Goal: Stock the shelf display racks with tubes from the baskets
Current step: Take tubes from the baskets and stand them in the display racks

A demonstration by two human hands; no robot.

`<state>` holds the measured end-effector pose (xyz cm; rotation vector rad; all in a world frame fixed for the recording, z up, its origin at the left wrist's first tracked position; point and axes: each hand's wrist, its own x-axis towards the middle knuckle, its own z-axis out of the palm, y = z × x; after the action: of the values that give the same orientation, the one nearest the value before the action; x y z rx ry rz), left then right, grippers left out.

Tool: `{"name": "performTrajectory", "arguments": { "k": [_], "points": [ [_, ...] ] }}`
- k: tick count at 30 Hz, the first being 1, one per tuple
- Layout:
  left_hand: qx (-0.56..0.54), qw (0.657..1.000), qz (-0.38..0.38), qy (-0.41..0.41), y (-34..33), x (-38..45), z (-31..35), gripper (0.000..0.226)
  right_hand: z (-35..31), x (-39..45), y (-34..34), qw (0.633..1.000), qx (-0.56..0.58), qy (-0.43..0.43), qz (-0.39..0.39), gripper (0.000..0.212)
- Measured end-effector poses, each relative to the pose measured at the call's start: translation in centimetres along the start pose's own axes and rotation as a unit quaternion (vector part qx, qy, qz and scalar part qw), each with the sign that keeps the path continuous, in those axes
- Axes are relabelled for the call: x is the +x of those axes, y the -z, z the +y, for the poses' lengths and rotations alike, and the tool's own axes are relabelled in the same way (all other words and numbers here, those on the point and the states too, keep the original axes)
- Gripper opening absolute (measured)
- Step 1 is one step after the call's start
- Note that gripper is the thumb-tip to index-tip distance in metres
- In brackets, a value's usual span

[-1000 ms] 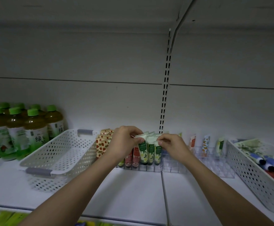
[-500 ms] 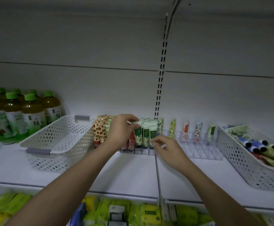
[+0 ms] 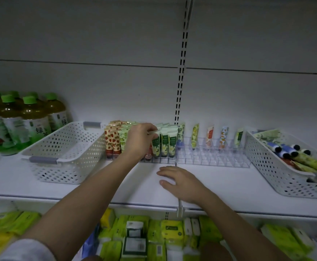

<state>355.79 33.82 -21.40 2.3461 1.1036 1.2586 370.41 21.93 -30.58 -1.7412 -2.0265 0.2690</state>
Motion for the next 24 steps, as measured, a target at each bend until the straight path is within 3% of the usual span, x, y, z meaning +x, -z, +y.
{"name": "performTrajectory", "arguments": {
  "k": [9, 17, 24],
  "points": [
    [0.074, 0.996, 0.007, -0.054, -1.2, -0.2, -0.2, 0.019, -0.1, -0.1, -0.1, 1.0, 0.0, -0.006, 0.004, 0.041],
    [0.106, 0.989, 0.011, -0.103, 0.4, -1.0, 0.1, 0.035, -0.2, 0.0, 0.3, 0.999, 0.034, -0.004, 0.005, 0.037],
    [0.101, 0.989, 0.084, -0.068, 8.0, -1.3, -2.2, 0.025, -4.3, 3.5, 2.1, 0.98, 0.156, 0.041, 0.114, 0.018]
  ]
}}
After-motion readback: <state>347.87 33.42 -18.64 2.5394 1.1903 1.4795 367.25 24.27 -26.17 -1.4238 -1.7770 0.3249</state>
